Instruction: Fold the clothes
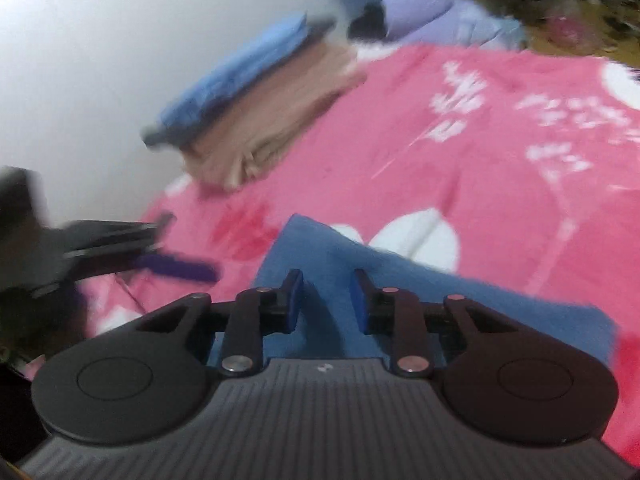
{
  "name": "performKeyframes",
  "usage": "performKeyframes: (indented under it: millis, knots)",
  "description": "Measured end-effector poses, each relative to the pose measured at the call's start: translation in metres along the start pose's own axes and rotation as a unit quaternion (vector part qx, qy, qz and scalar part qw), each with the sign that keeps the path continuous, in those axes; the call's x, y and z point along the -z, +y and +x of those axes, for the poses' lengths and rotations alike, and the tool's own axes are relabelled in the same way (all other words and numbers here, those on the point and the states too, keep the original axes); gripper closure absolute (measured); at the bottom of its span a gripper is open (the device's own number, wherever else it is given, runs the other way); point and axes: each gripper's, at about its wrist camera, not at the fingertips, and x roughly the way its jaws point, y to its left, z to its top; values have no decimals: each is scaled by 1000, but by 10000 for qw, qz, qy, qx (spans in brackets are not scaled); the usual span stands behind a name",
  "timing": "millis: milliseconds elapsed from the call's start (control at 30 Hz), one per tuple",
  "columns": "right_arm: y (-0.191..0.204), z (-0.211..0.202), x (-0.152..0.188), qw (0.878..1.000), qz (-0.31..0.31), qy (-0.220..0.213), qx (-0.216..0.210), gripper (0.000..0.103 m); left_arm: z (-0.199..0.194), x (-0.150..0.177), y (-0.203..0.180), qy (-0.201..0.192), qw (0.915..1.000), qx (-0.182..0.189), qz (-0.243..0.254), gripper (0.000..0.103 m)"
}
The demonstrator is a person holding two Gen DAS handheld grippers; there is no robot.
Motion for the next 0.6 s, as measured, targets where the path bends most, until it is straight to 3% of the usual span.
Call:
performKeyframes:
  millis: [67, 200, 300, 400, 500, 600]
  knots:
    - [-5, 33, -1, 9998, -86, 143, 87, 82, 13, 15, -8, 228, 9994, -151, 216, 35]
    - [-8, 27, -4, 9999, 80, 97, 16, 83, 14, 34, -28, 126, 9933, -353, 1090, 31]
    - [10, 9, -17, 9998, -118, -104, -95, 82, 17, 36, -29, 116, 9919, -353, 1214, 30]
    - [18, 29, -20, 9976, -596, 180, 289, 82, 21, 36, -26, 170, 9914, -334, 1254, 30]
    - [4, 61, -13, 9985, -345, 235, 359, 82, 23, 38, -20, 141, 9917, -254, 1254, 30]
    - [-6, 45, -23, 9987, 76, 105, 483, 82, 23, 39, -24, 112, 9905, -211, 1352, 26]
